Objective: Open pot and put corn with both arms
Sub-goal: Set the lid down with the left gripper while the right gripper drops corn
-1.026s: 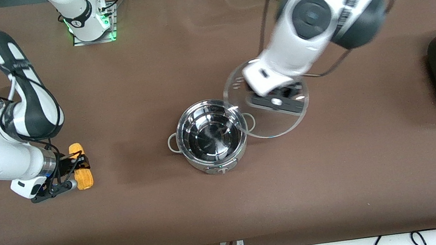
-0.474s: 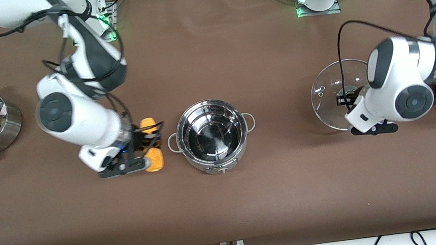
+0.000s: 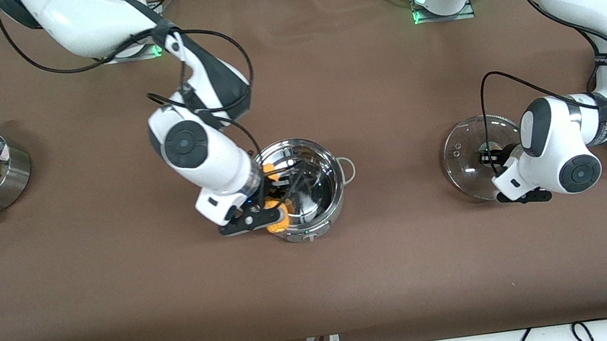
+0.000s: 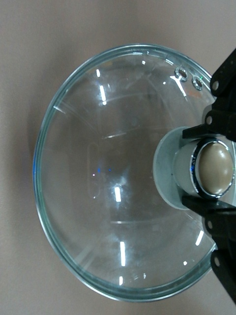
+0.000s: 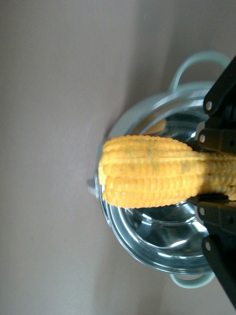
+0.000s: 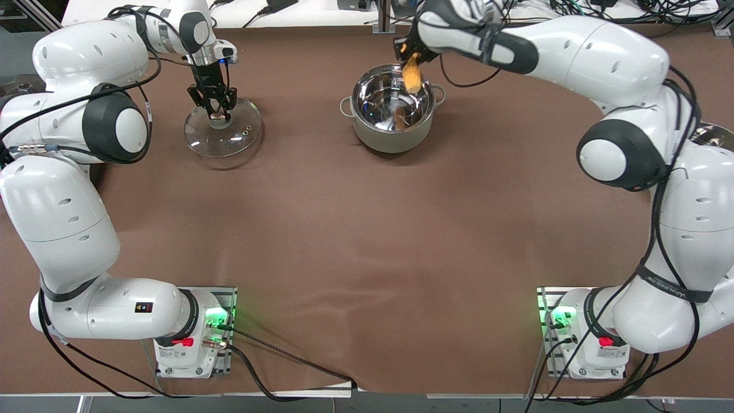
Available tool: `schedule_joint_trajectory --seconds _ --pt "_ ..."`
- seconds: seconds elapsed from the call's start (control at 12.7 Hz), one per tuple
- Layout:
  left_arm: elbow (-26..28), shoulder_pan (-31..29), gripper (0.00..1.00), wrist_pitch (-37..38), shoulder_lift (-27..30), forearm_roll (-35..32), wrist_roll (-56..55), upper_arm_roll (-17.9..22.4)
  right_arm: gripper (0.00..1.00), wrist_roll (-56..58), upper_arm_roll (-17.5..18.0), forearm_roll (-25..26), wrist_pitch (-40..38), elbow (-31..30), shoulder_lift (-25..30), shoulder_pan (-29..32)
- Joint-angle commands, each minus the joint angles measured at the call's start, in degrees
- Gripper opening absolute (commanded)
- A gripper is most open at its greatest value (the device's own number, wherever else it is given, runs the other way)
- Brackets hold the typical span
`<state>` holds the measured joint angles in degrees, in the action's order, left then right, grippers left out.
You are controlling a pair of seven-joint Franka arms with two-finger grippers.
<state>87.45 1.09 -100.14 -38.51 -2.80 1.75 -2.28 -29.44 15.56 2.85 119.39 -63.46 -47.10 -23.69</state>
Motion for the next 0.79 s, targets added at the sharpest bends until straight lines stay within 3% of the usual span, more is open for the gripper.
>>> schedule_joint_trajectory --seconds 0.0,0.16,0.39,0.47,0.55,0.71 --pt "1.32 -0.21 1.00 1.96 3.44 -0.71 0.54 -0.88 0.00 -3.68 -2.28 0.49 3.11 3.26 -4.13 -4.42" --pt "0.62 -0.04 1.00 5.47 6.85 -0.63 0.28 -0.97 0.00 -3.78 -2.81 0.49 3.56 3.26 -5.54 -5.40" --pt "0.62 0.05 1.00 7.33 16.24 -0.19 -0.69 -1.06 0.00 -3.78 -2.81 0.49 3.39 3.08 -6.34 -5.84" --pt "0.62 -0.04 1.00 7.94 19.50 1.21 -1.91 -0.97 0.16 -3.78 -2.81 0.57 3.30 2.99 -6.34 -5.84" --pt "0.53 -0.21 1.00 7.95 23.01 1.57 -1.92 -0.97 0.99 -3.78 -3.16 1.10 3.30 2.91 -6.25 -5.66" --pt "0.71 -1.26 1.00 8.03 29.00 1.66 -1.75 -0.88 1.00 -3.69 -3.52 2.42 1.99 2.91 -5.47 -5.57"
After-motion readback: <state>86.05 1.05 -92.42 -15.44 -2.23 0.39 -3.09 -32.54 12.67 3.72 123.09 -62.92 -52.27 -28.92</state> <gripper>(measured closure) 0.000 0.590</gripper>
